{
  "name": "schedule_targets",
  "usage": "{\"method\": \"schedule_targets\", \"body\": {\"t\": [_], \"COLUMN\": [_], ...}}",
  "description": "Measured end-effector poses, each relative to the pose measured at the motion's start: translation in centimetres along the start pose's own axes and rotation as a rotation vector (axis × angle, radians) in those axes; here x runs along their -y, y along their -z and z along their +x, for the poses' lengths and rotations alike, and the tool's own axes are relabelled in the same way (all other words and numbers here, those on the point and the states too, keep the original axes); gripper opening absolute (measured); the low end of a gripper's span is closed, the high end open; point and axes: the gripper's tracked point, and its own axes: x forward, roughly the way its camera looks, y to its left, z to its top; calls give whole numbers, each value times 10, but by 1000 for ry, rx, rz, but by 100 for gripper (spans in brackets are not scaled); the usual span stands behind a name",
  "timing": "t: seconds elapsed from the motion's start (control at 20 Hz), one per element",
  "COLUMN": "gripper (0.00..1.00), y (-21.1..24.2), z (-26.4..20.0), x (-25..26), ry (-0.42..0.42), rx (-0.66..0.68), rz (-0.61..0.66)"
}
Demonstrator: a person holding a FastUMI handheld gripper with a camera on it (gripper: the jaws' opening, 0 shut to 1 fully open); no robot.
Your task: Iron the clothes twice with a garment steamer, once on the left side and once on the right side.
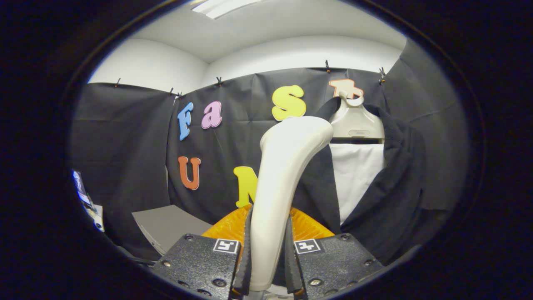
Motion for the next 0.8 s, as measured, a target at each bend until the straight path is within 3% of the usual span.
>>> {"method": "schedule_targets", "body": {"t": [0.8], "gripper": [35], "y": [123], "z": [-15], "x": [10], "ry": [94], "rx": [-188], "rz": [177]}}
